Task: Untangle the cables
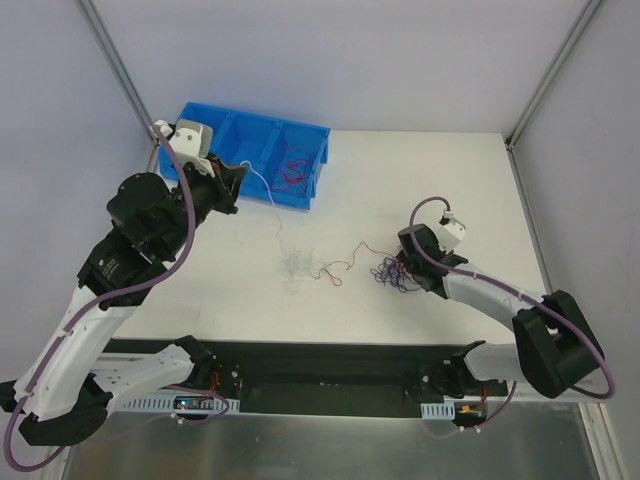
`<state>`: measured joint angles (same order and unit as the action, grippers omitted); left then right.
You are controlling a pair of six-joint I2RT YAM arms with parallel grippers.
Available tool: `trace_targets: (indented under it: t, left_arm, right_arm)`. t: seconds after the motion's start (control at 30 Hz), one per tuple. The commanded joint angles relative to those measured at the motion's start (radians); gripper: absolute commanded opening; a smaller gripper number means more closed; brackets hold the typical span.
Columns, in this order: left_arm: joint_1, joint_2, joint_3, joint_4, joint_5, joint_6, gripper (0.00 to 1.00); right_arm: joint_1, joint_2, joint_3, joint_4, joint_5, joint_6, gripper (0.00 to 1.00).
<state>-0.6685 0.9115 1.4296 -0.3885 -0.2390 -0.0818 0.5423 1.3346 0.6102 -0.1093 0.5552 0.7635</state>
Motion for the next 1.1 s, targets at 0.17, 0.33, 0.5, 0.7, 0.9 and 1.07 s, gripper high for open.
trace_targets:
  t: [0.17,0.33,0.5,0.7,0.9,1.07]
  left_arm:
    - [-0.008,-0.023,-0.109,0.039,0.133,-0.105,0.00]
    - [-0.008,-0.052,-0.123,0.040,0.135,-0.064,0.00]
    - [-0.008,-0.069,-0.129,0.040,0.161,-0.052,0.00]
    - [-0.008,-0.080,-0.139,0.040,0.173,-0.052,0.00]
    - [-0.008,-0.092,-0.143,0.039,0.185,-0.053,0.00]
    - [-0.008,-0.095,-0.123,0.033,0.201,-0.047,0.00]
  right_arm:
    - [0.212,-0.193,0.043,0.071,0.062,-0.473,0.57]
    - [0.252,-0.124,0.112,0.144,-0.138,-0.362,0.60]
    - [0.271,0.056,0.212,0.310,-0.400,-0.123,0.57]
    - [0.358,0.242,0.289,0.468,-0.480,-0.058,0.45]
    - [0.424,0.353,0.324,0.516,-0.459,-0.055,0.40]
    - [0.462,0.440,0.341,0.517,-0.403,-0.070,0.33]
